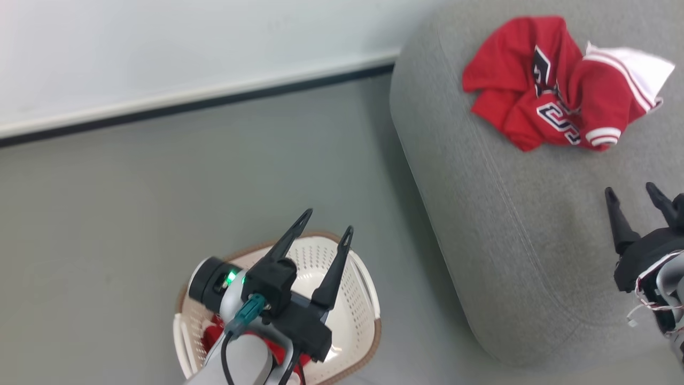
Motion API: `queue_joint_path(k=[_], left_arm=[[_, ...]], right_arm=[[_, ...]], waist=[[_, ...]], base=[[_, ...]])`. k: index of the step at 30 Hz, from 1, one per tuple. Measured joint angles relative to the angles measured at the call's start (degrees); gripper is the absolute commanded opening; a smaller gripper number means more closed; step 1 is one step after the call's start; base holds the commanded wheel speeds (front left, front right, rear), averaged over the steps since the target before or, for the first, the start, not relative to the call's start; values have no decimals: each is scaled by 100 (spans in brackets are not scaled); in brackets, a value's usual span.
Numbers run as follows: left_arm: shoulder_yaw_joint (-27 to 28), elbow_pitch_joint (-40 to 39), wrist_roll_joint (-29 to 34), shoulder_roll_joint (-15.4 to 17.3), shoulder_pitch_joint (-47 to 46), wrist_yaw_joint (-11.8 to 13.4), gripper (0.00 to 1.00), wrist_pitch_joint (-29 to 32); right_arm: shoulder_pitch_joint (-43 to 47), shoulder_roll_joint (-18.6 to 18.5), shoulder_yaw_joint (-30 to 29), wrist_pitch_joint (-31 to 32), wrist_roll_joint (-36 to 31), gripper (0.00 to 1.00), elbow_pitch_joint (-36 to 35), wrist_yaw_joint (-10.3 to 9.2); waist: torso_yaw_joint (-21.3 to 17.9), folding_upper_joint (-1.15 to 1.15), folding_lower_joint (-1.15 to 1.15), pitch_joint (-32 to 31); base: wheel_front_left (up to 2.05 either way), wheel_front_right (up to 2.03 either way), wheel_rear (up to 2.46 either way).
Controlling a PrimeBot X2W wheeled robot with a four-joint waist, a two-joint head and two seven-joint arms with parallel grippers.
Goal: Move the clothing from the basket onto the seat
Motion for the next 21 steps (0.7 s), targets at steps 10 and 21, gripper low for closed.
queue_joint_path(k=[10, 21], left_arm=[[428, 175, -274, 23, 616, 1, 100, -47], [1382, 371, -320, 127, 1680, 1, 100, -53]], right_arm=[[821, 364, -79, -1, 20, 100, -1270, -90], [2091, 754, -165, -2, -32, 100, -2838, -638]], waist=[[311, 0, 0, -714], [832, 0, 0, -1601]], base=[[0, 0, 0], [0, 0, 0]])
